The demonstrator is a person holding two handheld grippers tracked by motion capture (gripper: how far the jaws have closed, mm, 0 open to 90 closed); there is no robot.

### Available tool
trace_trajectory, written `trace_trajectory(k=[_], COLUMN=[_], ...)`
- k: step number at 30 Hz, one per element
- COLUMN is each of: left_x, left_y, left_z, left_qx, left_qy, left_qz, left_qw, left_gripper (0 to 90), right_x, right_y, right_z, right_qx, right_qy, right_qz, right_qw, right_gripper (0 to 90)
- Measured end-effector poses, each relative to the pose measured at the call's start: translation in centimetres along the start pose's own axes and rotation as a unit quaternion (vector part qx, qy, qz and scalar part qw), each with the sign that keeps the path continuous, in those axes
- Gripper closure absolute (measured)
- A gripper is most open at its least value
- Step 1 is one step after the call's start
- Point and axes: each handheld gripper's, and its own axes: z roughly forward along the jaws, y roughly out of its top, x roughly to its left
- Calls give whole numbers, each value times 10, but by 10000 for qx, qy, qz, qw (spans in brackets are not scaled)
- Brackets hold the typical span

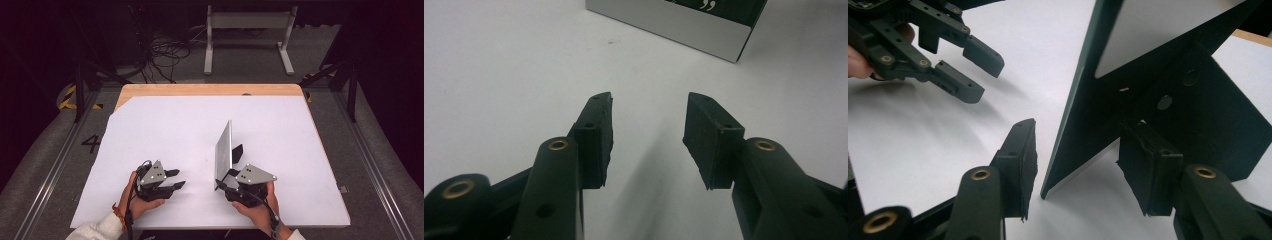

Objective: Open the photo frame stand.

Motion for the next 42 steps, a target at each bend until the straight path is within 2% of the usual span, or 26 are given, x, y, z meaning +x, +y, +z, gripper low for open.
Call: trace_trajectory(k=[5, 12, 13, 15, 17, 21, 26, 28, 30, 32, 36, 38, 42], left_x=[-1, 1, 1, 1, 1, 1, 0, 0, 0, 0, 0, 0, 0], left_y=[1, 1, 1, 0, 0, 1, 1, 2, 2, 2, 2, 2, 2], left_z=[1, 2, 2, 2, 2, 2, 2, 3, 3, 3, 3, 3, 6], left_qx=[-20, 7, 1, 17, 33, 20, 5, 18, 24, 15, 5, 13, 21], left_qy=[1, 51, 52, 66, 68, 104, 92, 81, 61, 49, 66, 70, 80], left_qz=[58, 46, 40, 38, 56, 71, 85, 102, 117, 129, 138, 128, 134], left_qw=[10000, 10000, 10000, 10000, 10000, 9999, 9999, 9999, 9999, 9999, 9999, 9999, 9999], left_gripper=[550, 525, 525, 519, 511, 507, 496, 494, 499, 496, 473, 466, 448], right_x=[-3, -4, -4, -2, -3, -3, -5, -5, -4, -4, -5, -4, -6], right_y=[1, 1, 0, 0, -1, -2, -6, -6, -5, -5, -4, -4, -4], right_z=[6, 5, 4, 4, 3, 0, -4, -4, -3, 0, 5, 8, 9], right_qx=[-5, -5, -11, -19, -33, -22, -70, -58, -76, -67, -114, -86, -58], right_qy=[-53, -45, -3, -16, 4, -89, -56, -104, -254, -237, -135, -163, -200], right_qz=[173, 142, 106, 15, 38, -52, -32, -46, 89, 169, 227, 203, 195], right_qw=[9998, 9999, 9999, 10000, 10000, 9999, 10000, 9999, 9996, 9996, 9996, 9996, 9996], right_gripper=[502, 524, 558, 569, 578, 597, 625, 590, 505, 471, 483, 483, 550])
